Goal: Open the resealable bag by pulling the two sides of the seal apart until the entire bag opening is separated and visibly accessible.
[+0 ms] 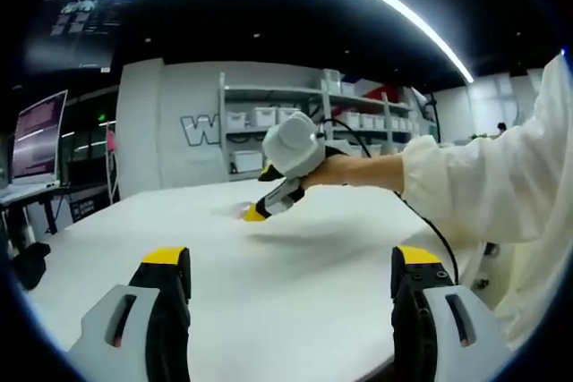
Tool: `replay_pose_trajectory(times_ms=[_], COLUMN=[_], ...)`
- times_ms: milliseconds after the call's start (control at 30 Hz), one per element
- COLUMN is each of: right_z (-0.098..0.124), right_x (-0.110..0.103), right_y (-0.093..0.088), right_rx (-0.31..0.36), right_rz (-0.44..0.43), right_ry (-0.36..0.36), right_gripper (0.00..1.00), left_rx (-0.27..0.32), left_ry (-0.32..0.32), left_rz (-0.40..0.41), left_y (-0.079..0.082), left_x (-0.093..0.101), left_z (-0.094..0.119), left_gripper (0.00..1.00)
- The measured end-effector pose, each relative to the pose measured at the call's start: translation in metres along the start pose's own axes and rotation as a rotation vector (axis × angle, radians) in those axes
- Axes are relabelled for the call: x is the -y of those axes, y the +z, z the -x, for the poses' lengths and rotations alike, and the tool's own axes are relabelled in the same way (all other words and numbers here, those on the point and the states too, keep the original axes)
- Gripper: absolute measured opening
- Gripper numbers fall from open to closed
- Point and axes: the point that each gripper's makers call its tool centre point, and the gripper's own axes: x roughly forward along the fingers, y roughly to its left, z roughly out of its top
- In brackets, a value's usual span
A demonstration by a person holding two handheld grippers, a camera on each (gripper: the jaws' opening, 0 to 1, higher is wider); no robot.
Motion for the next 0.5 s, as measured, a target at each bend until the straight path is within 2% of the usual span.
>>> replay_pose_trajectory(times_ms=[300,500], right_z=[-0.008,-0.014], right_x=[-0.001,0.002], right_y=[-0.004,-0.006], right_rx=[-0.009,-0.018], right_rz=[0.003,0.007], right_ry=[0.005,0.006], right_gripper=[0.62,0.61], left_rx=[-0.014,-0.012], left_ry=[-0.012,-0.021], left_rz=[0.008,0.012], left_y=[-0.007,-0.006], left_x=[0.0,-0.001], left_z=[-0.006,-0.011], left_gripper=[0.91,0.91])
